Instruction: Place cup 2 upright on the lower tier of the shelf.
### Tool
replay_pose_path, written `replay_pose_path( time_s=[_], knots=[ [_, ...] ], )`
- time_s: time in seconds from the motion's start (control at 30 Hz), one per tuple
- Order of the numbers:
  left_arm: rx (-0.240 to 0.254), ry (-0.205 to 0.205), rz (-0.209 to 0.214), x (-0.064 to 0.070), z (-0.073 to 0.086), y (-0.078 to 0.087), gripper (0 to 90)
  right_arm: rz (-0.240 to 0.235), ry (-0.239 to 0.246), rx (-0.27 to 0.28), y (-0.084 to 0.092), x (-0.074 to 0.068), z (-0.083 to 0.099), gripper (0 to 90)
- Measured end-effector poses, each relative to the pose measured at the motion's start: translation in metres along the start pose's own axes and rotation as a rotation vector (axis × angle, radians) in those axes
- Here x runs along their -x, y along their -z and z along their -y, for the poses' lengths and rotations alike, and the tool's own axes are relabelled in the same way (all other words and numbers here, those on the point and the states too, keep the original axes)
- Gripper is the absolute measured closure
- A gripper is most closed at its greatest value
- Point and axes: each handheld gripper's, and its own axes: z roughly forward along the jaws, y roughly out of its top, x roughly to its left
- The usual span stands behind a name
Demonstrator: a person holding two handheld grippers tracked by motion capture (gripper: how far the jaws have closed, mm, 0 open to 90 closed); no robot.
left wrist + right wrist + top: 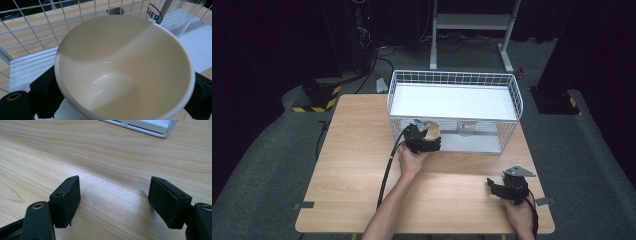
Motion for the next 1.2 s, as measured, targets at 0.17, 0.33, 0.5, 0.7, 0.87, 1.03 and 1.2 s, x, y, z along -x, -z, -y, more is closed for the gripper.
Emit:
replay_pose_path(
  time_s=[0.17,0.33,0.5,0.7,0.87,1.03,1.2],
  knots=[
    [-0.017,0.002,0.008,0.000,0.000,0.001,8.1,0.000,0.000,0.000,0.000,0.000,0.000,26.1],
    [-0.026,0.003,-0.006,0.000,0.002,0.004,7.9,0.000,0.000,0.000,0.000,0.000,0.000,26.2],
    [-0.035,-0.001,0.014,0.000,0.004,0.007,8.4,0.000,0.000,0.000,0.000,0.000,0.000,26.1],
    [-0.042,0.013,0.017,0.000,0.011,0.014,11.4,0.000,0.000,0.000,0.000,0.000,0.000,26.2],
    [-0.052,0.006,0.007,0.002,0.017,0.015,14.2,0.000,0.000,0.000,0.000,0.000,0.000,26.2],
    [-0.054,0.000,-0.003,0.001,0.021,0.013,23.8,0.000,0.000,0.000,0.000,0.000,0.000,26.2],
    [-0.055,0.031,-0.003,0.000,0.021,0.007,27.6,0.000,0.000,0.000,0.000,0.000,0.000,26.2]
  ],
)
